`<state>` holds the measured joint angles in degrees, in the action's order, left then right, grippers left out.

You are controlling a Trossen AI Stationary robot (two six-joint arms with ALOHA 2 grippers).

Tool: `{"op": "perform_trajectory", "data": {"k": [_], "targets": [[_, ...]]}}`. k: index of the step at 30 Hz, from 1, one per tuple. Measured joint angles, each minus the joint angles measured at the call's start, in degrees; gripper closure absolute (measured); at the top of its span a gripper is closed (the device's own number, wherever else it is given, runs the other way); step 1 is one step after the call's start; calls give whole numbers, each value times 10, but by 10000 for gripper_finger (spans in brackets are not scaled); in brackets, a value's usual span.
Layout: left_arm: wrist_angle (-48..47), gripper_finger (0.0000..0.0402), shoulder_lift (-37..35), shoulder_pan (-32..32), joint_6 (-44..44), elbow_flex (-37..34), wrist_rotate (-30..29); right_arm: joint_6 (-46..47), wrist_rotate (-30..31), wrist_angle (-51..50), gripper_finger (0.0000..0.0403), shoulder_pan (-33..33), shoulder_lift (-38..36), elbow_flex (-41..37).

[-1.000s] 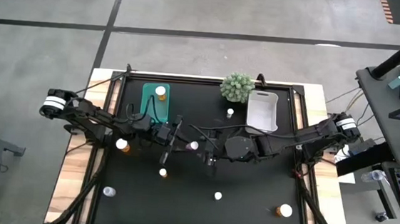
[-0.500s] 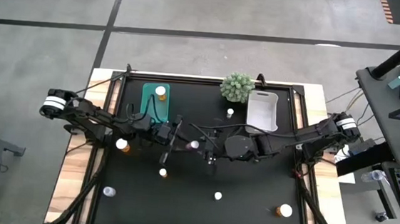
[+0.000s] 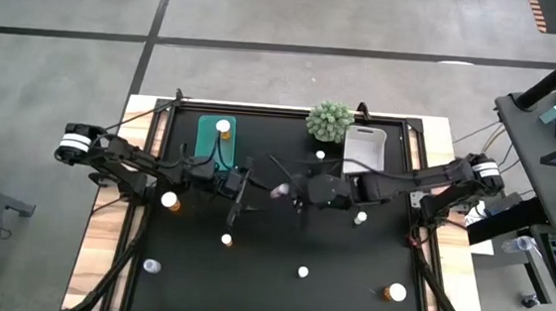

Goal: Pick and place medicine bottles into bin by pill shape (circle, oval)
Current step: Put the pink tablet bottle into the white bin

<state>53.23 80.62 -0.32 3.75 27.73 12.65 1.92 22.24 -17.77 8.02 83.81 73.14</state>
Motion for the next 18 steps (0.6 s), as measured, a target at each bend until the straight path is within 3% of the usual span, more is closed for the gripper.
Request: {"op": "perform_trajectory", "data": {"k": [13,18], "targets": [[-13,152,0,14,-1,0,3,44,12,-110,295,-99,-86,-47],[-13,152,0,13,-1,0,3,94,57,-147,295,-140,-144,-105]]}}
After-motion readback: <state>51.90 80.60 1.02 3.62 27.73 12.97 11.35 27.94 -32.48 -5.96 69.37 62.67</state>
